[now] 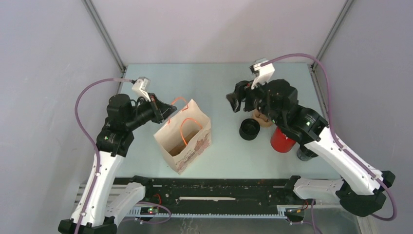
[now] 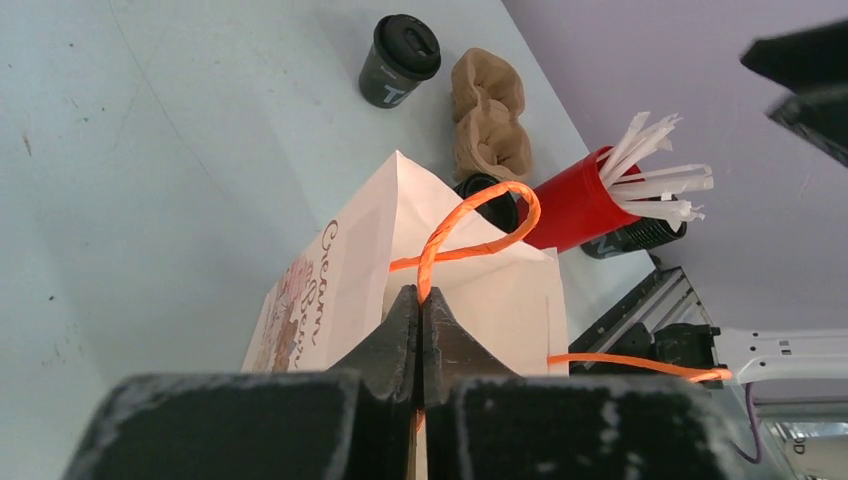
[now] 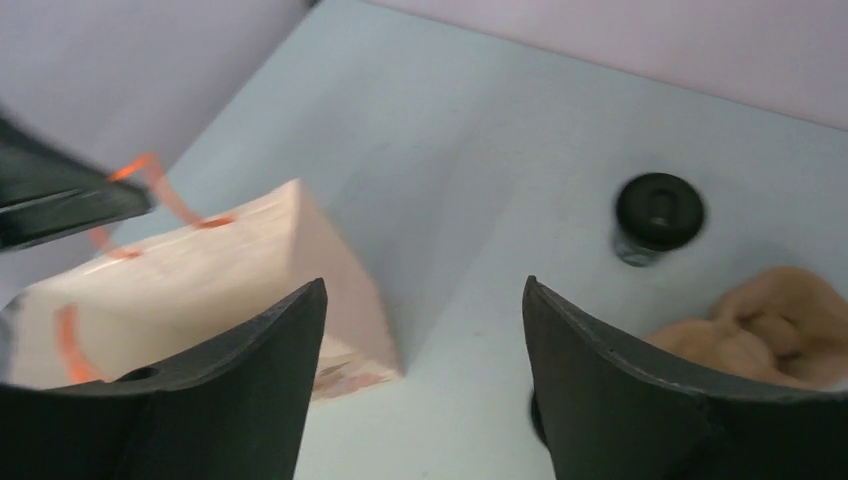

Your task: Pack the takeout coffee

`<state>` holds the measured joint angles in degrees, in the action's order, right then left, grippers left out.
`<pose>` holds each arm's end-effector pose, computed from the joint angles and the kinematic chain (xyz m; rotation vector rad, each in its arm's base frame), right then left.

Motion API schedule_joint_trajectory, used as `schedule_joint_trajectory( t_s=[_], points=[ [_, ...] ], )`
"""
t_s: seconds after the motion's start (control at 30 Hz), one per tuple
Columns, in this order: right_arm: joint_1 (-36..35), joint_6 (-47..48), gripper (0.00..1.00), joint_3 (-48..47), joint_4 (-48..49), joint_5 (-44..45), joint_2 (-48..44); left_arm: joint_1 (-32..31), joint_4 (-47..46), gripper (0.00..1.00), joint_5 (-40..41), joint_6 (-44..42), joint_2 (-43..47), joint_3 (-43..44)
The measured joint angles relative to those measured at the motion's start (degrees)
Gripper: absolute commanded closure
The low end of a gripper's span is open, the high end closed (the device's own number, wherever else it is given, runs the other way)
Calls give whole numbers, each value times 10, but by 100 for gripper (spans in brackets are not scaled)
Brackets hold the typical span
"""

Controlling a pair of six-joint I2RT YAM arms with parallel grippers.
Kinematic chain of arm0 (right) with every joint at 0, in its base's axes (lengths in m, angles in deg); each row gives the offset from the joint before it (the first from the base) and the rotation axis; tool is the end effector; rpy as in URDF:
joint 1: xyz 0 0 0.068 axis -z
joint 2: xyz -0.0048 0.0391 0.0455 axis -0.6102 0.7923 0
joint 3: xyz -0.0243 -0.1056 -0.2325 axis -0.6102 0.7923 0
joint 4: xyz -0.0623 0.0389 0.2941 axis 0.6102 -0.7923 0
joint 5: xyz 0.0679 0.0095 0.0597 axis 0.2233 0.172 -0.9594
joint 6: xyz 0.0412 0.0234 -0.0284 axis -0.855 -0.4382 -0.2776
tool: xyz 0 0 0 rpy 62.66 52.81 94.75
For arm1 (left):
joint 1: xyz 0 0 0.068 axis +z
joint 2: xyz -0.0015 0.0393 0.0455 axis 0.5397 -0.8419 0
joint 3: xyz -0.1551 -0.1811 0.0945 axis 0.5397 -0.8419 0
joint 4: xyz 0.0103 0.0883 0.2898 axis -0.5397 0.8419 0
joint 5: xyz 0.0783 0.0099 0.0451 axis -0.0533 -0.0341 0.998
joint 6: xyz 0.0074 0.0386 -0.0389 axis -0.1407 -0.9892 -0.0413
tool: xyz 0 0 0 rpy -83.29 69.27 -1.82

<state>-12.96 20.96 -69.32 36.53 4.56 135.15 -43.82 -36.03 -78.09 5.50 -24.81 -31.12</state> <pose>0.1857 0.2108 0.4565 -0.4529 1.7629 0.5278 0.2188 -0.0617 0.3808 0.1614 1.9051 -0.8797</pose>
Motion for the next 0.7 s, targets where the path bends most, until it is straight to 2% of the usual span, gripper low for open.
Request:
schedule_joint_trajectory(
  t_s=[0.03,0.07,0.1,0.27,0.43,0.7],
  points=[
    [15,3,13,0,-2,1,0,0,0,100,0,-2,3,0],
    [39,7,2,0,-4,1,2,0,0,100,0,-4,5,0],
    [64,10,1,0,-6,1,8,1,0,100,0,-4,8,0],
    [164,19,0,0,-8,-16,78,1,0,100,-3,-9,8,4],
    [221,23,0,-6,-17,-42,184,1,5,100,-3,-20,0,17],
    [275,22,1,-146,-68,-72,401,1,5,100,-25,-20,-3,37]
  ],
)
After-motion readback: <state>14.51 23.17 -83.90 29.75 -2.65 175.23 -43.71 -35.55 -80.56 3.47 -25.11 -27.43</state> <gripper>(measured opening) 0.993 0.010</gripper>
